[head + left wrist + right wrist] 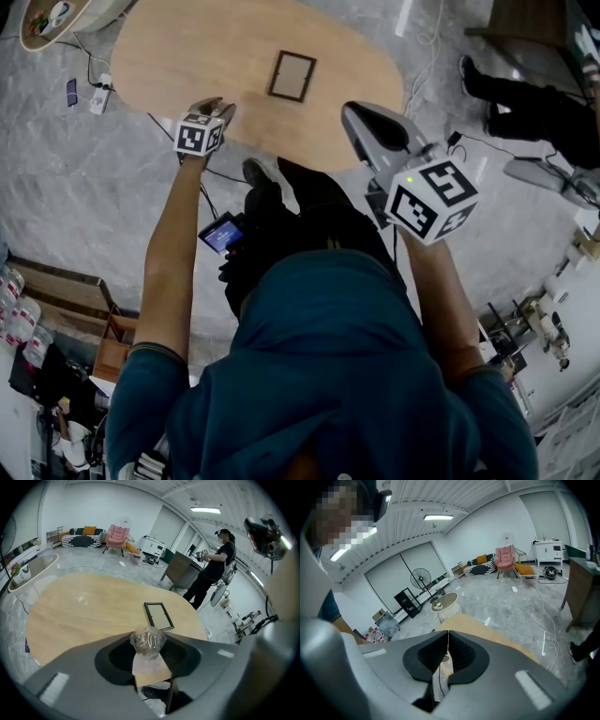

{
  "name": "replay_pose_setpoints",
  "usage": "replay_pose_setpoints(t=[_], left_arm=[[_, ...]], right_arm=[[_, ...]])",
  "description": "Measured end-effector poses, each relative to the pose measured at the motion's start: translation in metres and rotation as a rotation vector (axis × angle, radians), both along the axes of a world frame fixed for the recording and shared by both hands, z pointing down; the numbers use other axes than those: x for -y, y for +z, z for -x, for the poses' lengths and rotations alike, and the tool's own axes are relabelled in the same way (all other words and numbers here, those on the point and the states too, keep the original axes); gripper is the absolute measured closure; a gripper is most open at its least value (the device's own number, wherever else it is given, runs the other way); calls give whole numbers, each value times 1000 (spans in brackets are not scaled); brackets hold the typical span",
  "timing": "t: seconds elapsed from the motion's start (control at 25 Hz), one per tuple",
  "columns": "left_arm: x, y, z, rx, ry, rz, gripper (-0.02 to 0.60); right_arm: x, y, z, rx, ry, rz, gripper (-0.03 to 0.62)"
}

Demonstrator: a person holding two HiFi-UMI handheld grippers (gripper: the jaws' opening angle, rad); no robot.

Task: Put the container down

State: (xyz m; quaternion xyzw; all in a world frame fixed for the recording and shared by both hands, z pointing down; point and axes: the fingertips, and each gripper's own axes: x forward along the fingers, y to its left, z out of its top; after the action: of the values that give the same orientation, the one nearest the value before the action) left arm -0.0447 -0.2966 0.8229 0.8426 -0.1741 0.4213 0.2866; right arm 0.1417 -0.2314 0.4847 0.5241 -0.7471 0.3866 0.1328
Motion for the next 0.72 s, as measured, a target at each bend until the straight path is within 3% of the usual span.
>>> replay_pose_setpoints(t=[0.72], left_arm=[[-19,52,9,46,-33,110,437]], right_arm=[[-5,32,-3,7,9,56,583]])
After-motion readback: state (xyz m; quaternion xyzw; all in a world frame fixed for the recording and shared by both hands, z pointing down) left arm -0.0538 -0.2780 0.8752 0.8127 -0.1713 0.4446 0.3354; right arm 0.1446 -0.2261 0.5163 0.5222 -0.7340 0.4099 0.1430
